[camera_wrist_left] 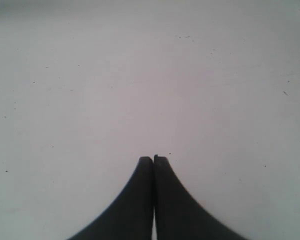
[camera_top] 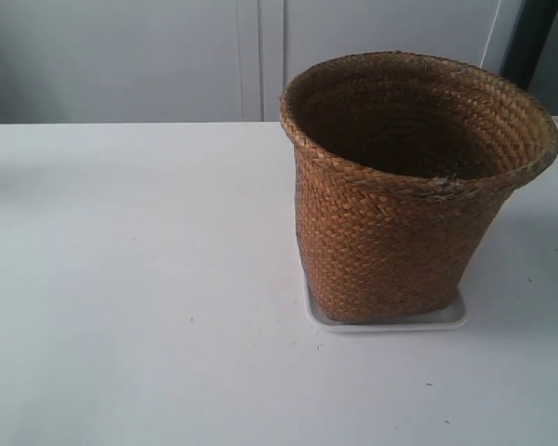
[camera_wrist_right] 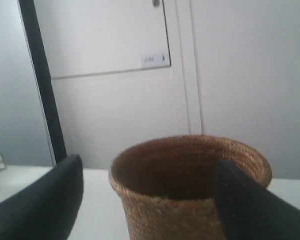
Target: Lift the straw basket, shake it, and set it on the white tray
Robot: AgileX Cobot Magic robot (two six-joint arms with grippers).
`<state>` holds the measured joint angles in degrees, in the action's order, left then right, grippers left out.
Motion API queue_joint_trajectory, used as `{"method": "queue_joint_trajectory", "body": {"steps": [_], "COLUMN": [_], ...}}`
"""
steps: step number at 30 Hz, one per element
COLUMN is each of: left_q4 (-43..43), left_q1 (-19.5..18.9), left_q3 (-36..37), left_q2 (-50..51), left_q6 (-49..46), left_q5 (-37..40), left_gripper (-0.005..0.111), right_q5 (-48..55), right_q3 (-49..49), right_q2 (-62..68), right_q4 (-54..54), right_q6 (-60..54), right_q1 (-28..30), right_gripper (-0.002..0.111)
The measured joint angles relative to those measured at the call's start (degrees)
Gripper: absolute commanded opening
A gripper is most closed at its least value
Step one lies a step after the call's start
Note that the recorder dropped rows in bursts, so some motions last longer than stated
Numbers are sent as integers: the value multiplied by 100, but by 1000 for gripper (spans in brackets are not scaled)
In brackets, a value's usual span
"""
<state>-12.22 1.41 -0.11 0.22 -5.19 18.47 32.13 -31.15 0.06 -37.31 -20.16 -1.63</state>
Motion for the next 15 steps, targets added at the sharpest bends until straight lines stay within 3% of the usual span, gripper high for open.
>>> {"method": "queue_joint_trajectory", "body": {"steps": [5, 15], "left_q4": [0, 0], "left_q1": [0, 0], "left_q3": [0, 0], "left_q2": [0, 0], "left_q6": [0, 0], "left_q5": [10, 10], "left_gripper": [0, 0], "right_q5": [-243, -1548], "right_q3": [928, 2078], "right_q2": [14, 20], "right_q4": [-303, 93], "right_q6": [-794, -895], "right_q1": [91, 377], "right_gripper": [68, 68]}}
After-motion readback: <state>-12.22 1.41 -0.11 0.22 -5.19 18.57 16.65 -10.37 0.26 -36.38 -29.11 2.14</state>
